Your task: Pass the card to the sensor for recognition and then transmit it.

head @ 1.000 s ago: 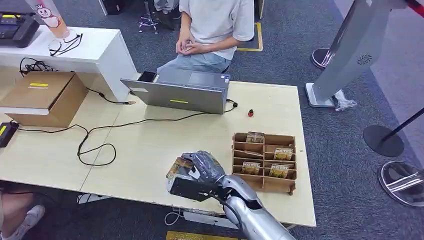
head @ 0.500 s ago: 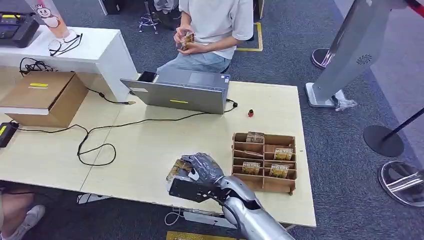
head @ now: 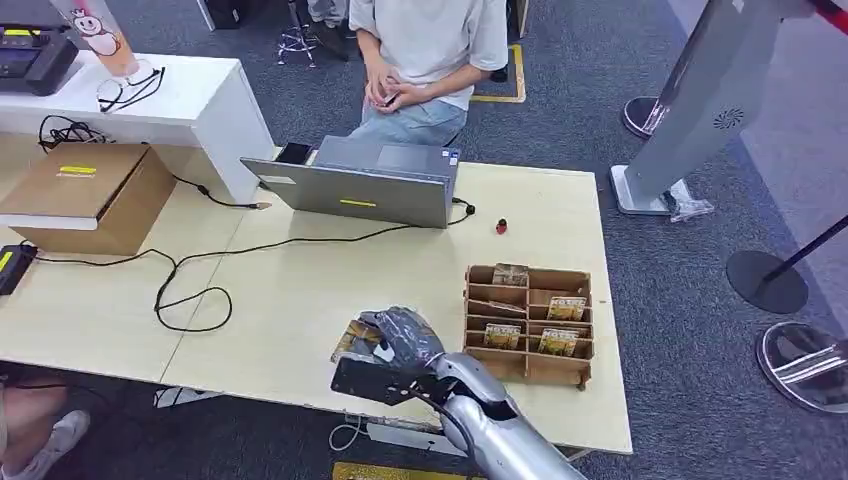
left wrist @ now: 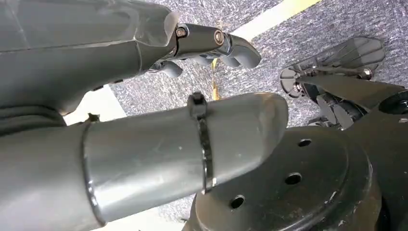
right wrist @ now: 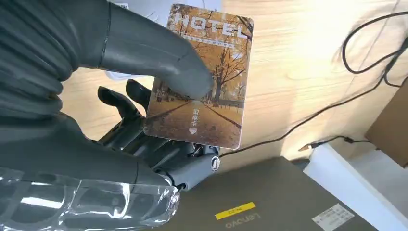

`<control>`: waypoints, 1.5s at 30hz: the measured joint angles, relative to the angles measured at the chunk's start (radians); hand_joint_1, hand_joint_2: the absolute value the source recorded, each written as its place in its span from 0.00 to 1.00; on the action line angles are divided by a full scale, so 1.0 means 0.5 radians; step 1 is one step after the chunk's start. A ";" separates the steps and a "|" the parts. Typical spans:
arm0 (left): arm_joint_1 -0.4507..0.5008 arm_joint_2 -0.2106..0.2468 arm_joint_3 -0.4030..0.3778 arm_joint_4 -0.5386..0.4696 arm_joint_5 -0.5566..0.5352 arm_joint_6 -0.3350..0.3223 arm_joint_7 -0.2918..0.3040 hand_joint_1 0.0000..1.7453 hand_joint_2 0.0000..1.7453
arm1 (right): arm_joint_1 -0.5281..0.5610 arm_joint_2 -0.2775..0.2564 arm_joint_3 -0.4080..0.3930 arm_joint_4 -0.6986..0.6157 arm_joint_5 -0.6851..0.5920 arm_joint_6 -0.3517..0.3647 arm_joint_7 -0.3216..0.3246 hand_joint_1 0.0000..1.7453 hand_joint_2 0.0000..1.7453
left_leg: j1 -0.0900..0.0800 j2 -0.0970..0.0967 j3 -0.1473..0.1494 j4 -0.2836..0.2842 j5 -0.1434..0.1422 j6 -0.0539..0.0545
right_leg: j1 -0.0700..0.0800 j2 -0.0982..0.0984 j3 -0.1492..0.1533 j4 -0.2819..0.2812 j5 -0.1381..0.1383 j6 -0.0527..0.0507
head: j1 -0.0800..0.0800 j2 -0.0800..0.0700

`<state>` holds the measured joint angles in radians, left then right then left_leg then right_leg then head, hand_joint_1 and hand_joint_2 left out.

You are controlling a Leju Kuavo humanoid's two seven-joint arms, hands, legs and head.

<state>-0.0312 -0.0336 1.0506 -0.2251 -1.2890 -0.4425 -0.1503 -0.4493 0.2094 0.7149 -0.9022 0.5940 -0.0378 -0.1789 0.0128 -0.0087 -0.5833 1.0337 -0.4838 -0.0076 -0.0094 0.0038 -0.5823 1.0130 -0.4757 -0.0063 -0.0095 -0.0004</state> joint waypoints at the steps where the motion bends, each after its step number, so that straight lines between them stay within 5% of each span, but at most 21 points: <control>1: 0.000 0.000 0.000 0.000 0.000 -0.001 0.002 0.00 0.00 | -0.001 0.005 0.005 0.008 0.000 -0.002 0.002 1.00 1.00 | 0.000 0.000 0.000 0.000 0.000 0.000 | 0.000 0.000 0.000 0.000 0.000 0.000 | 0.000 0.000; 45: -0.001 0.001 0.027 -0.002 0.001 -0.006 0.017 0.00 0.00 | -0.090 0.115 0.128 0.397 0.145 -0.121 0.126 1.00 1.00 | 0.000 0.000 0.000 0.000 0.000 0.000 | 0.000 0.000 0.000 0.000 0.000 0.000 | 0.000 0.000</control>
<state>-0.0318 -0.0332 1.0639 -0.2258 -1.2886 -0.4456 -0.1419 -0.4941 0.2670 0.7790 -0.7034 0.6664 -0.0984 -0.1160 0.0129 -0.0087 -0.5832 1.0337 -0.4838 -0.0077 -0.0094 0.0038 -0.5824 1.0130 -0.4757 -0.0063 -0.0095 -0.0004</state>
